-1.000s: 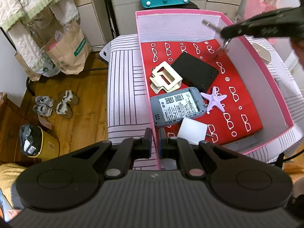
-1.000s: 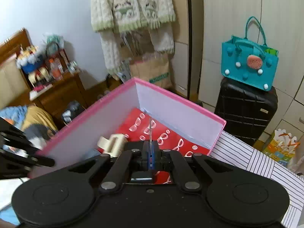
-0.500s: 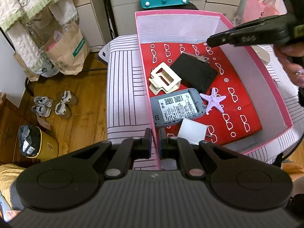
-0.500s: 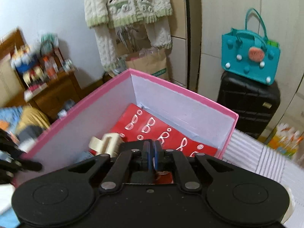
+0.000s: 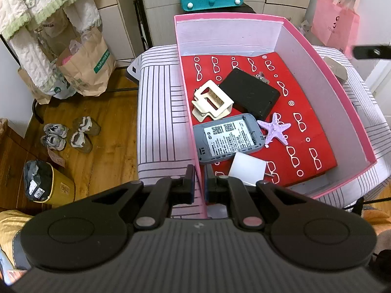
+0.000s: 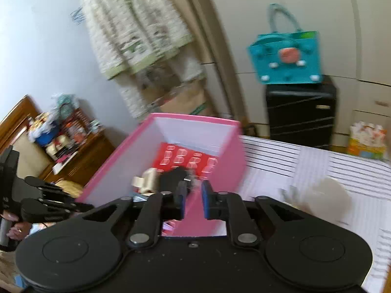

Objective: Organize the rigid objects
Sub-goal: 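Reach the right gripper to the grey device and grasp its edge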

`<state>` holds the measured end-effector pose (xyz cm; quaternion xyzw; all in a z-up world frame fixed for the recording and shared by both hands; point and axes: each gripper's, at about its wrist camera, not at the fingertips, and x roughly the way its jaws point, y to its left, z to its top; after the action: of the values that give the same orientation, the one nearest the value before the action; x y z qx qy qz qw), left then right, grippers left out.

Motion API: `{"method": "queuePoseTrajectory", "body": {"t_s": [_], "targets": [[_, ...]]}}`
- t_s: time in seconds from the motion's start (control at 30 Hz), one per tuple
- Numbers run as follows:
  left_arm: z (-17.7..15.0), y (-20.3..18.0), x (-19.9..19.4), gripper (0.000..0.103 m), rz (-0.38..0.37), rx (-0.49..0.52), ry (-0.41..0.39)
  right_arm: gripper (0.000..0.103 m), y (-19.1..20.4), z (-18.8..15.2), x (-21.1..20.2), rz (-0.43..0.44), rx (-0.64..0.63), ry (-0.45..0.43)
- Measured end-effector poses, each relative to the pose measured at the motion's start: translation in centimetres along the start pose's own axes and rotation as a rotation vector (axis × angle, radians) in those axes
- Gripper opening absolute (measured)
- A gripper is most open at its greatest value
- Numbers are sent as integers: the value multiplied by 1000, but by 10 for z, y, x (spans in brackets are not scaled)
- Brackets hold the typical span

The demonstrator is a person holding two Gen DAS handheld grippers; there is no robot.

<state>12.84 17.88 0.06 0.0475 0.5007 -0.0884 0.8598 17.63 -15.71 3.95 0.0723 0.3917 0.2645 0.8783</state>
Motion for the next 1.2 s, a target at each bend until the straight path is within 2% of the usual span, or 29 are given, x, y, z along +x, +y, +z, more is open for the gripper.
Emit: {"method": "queuePoseTrajectory", "body": {"t_s": [0.13, 0.3, 0.53, 0.67, 0.87, 0.97, 1.2], "targets": [[0, 1, -1, 6, 1, -16, -1, 28, -35, -26, -20, -77, 26, -15], [2, -1, 0, 6, 21, -36, -3, 33, -68, -59, -17, -120, 4, 27], [1, -5, 0, 6, 51, -55, -5, 48, -98, -86, 9, -72, -34, 76], [2, -6, 1, 6, 59, -66, -1, 49, -109, -88, 22, -83, -48, 86], [3, -7, 1, 6, 70, -79, 4, 56, -128, -82, 37, 12, 8, 67], [3, -7, 1, 6, 69, -92, -1, 59, -130, -84, 43, 65, 22, 88], [5, -6, 2, 6, 72, -112, -5, 61, -107, -103, 30, 73, -72, 150]]}}
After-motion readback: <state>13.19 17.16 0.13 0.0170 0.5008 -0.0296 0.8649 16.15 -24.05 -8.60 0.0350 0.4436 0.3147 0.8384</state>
